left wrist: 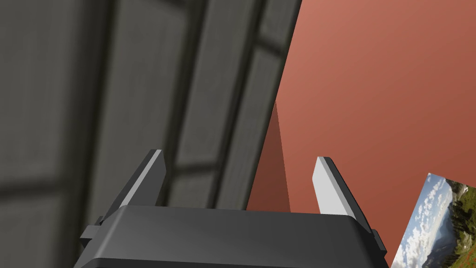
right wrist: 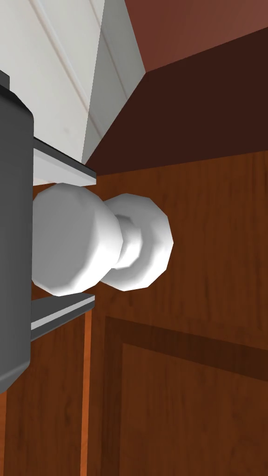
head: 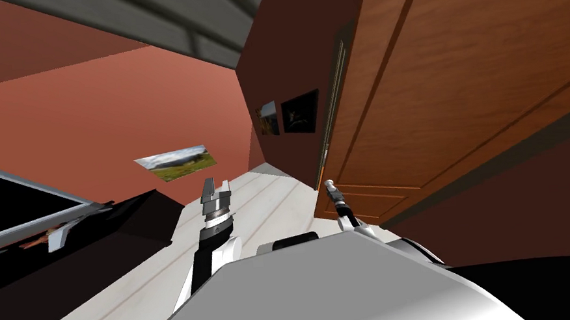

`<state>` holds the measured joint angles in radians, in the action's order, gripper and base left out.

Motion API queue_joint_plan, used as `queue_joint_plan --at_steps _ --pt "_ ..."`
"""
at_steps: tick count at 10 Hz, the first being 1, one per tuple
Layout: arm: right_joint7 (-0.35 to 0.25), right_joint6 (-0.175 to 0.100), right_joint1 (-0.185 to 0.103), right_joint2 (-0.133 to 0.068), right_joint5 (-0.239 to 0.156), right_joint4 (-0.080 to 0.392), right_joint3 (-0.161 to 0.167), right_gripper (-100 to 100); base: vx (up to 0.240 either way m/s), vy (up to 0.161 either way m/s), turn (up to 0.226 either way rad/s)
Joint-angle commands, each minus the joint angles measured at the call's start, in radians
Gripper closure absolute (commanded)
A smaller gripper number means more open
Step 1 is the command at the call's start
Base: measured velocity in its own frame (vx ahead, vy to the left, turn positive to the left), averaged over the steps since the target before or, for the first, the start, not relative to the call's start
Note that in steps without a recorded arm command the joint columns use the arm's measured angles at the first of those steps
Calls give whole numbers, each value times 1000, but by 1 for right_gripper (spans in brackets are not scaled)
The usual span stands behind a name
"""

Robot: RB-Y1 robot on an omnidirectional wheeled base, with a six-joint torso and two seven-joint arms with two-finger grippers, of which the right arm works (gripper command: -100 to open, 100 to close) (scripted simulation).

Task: Pull the door open

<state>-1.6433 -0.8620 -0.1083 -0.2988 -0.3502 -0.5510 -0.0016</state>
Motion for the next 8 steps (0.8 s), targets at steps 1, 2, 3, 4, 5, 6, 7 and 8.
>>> queue_joint_plan --at_steps 1,2,3,4,5,6,7,8 --pt "-24 -9 6 -7 14 3 22 100 -209 -31 81" --pt "-36 -13 9 -13 22 0 34 100 -213 -25 74" --pt "-47 -17 13 -18 28 -3 44 100 -193 -21 71" --pt "-57 -20 16 -22 35 -6 54 100 -188 -32 64" --pt "-66 -23 19 -26 40 -8 62 100 -198 -46 57" --pt "-76 -26 22 -30 46 -11 72 100 -169 -44 59" --pt "-69 -23 20 -27 42 -7 66 100 -69 -15 22" --pt "-92 -34 31 -39 57 -12 87 100 -168 -14 81"
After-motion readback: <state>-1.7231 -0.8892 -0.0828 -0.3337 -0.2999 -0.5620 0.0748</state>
